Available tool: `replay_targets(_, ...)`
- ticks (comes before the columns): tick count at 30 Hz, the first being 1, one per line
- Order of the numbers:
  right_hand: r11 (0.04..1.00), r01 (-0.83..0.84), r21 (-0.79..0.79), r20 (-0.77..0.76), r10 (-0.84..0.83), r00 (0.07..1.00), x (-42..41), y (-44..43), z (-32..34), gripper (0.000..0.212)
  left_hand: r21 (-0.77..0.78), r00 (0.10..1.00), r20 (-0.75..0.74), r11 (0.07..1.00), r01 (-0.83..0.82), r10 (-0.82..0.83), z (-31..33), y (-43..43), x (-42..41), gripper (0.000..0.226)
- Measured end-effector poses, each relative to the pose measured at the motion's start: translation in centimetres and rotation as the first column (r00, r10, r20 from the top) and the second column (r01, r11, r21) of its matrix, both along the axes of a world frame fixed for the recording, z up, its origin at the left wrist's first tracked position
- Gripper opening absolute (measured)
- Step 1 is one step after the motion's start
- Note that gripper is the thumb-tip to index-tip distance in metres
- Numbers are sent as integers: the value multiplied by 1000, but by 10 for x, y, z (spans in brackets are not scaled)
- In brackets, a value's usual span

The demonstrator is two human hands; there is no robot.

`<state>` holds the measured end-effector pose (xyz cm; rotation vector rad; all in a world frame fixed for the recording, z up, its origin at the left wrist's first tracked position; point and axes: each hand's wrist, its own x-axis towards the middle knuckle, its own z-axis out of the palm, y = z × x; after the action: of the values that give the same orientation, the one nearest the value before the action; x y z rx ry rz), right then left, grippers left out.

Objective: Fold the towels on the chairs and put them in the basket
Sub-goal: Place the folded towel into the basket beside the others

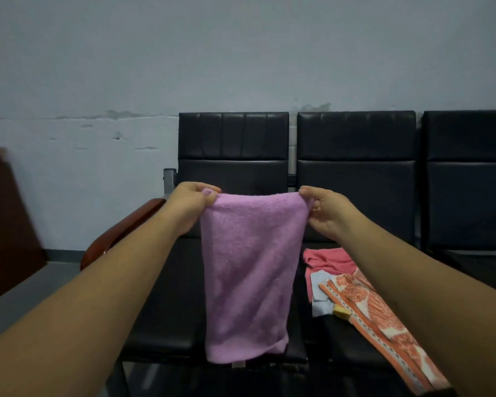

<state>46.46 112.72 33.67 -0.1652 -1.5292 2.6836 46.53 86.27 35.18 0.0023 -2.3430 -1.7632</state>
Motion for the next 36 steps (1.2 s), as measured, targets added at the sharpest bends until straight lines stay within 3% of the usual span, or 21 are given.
replay_targets(2,997,-12,78,-27,14,1000,0,5,2,29,-242,978,-145,953,-180,148,1,-9,-7,18)
replay_targets(5,949,-55,310,-16,63,998,1,12,-3,28,-329,948,-228,899,-290,222,0,-17,-9,20)
replay_targets(6,873,-28,486,-15,41,999,0,14,-5,26,-358,950,-223,888,-288,218,-1,-18,-7,20)
replay_targets(8,597,70,799,-71,-22,997,-1,17,-10,23,-380,963,-201,891,-246,180,-4,-19,-6,20)
replay_targets(9,477,112,872,-107,-37,994,1,17,-11,22,-353,968,-189,908,-225,166,-5,-19,-6,20)
replay_targets(10,424,135,896,-132,-38,991,4,16,-10,23,-314,971,-176,926,-210,160,-6,-20,-6,20)
replay_targets(11,424,138,895,-142,-22,990,6,15,-9,25,-271,973,-162,941,-203,163,-7,-22,-6,19)
replay_targets(13,513,97,853,-120,13,993,10,14,-7,26,-112,979,-118,977,-181,168,-7,-27,-6,15)
replay_targets(16,763,-10,646,-55,59,997,11,14,-5,19,89,989,-70,988,-125,132,-6,-34,-6,5)
replay_targets(19,955,-142,259,-3,148,989,12,16,0,18,162,999,-35,987,-10,16,-5,-40,-10,32)
replay_targets(21,988,-153,28,-12,154,988,13,18,3,22,153,1000,-31,988,10,-5,-7,-39,-10,45)
replay_targets(23,989,-100,-111,-35,97,995,13,20,4,25,18,996,-70,999,-51,52,-10,-34,-9,40)
replay_targets(27,999,-12,-51,-55,9,998,9,23,1,30,-251,969,-202,949,-193,144,-12,-27,-7,18)
replay_targets(30,991,129,39,-48,-127,991,4,31,-2,23,-348,949,-243,895,-279,201,-12,-33,-11,13)
replay_targets(33,974,228,3,-90,-227,970,1,45,-5,12,-301,952,-205,911,-283,228,-14,-41,-14,17)
replay_targets(36,912,228,341,-162,-183,970,-2,53,-11,23,-201,971,-100,951,-233,217,-18,-43,-15,19)
